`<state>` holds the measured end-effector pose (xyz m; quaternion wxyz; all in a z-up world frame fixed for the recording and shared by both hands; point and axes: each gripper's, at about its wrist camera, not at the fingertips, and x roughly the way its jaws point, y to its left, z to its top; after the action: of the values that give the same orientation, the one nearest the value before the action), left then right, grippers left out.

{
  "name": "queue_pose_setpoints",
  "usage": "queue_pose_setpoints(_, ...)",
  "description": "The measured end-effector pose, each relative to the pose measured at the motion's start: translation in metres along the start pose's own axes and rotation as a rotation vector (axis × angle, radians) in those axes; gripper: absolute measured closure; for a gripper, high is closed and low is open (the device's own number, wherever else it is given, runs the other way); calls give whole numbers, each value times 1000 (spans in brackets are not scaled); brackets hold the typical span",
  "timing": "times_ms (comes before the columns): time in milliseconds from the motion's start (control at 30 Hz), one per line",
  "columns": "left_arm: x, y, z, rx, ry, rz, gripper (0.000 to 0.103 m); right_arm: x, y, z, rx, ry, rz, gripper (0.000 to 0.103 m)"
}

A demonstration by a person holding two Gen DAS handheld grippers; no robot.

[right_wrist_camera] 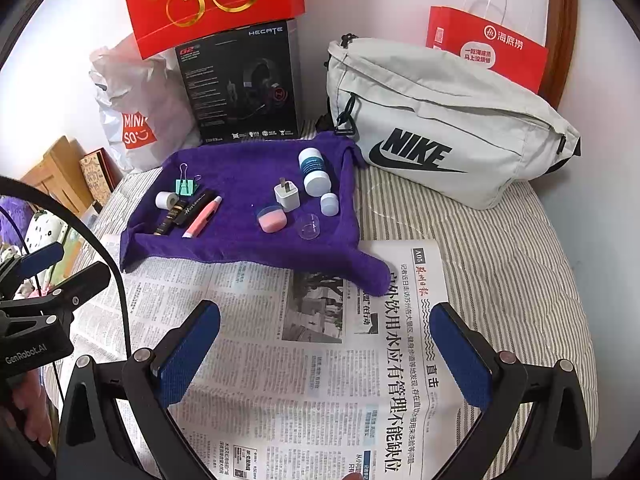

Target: Organize rigid objects

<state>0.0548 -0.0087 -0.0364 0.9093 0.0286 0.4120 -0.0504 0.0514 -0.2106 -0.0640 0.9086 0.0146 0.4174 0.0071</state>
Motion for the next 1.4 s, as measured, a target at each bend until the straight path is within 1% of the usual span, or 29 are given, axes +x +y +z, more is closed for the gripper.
queue_pose_setpoints(1000,1,-1,-2,7,8,0,6,-3,1,0,-6,1,-5,0)
queue_pose_setpoints(1400,1,4,-1,12,11,2,6,-4,1,1,-8,0,-6,0)
